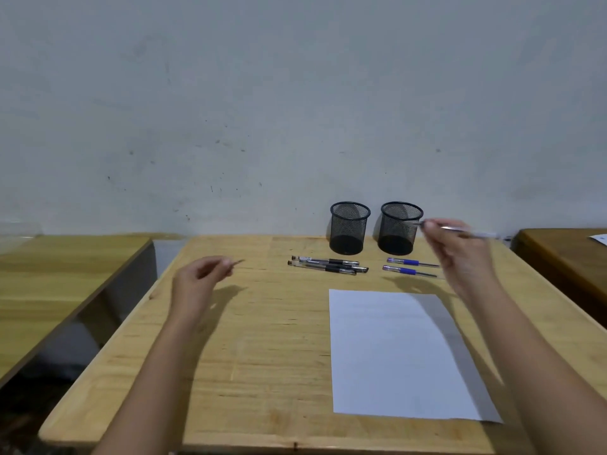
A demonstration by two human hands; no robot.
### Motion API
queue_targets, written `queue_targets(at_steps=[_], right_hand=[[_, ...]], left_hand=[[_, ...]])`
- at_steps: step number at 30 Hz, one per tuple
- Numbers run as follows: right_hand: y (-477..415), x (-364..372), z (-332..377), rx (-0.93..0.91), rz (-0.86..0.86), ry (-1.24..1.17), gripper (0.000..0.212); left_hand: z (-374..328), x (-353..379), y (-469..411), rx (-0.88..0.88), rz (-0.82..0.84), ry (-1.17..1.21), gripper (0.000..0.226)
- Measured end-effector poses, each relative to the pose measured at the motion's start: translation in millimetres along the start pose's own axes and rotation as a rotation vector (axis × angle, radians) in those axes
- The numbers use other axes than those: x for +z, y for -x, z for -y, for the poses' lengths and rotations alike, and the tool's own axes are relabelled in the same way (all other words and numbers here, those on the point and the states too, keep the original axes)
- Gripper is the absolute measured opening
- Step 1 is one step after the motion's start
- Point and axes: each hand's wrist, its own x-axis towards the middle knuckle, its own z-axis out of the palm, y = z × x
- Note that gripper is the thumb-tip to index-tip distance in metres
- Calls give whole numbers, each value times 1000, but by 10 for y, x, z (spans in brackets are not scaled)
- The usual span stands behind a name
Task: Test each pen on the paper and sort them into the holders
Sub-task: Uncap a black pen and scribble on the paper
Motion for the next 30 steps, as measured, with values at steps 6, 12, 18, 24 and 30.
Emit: queue_targets(at_steps=[6,12,18,24,30], right_hand=[[215,306,-569,102,83,201,19],[219,301,-729,134,103,274,11],[217,275,-772,177,85,200,6],[204,290,-838,188,41,319,9],[189,396,-899,222,27,420,12]], left_hand=[[289,695,153,23,240,-105,7],[410,849,112,129,311,-300,10],[328,910,171,276,209,-345,23],[266,1080,491,284,731,-497,45],[255,1182,636,328,763,-648,56]])
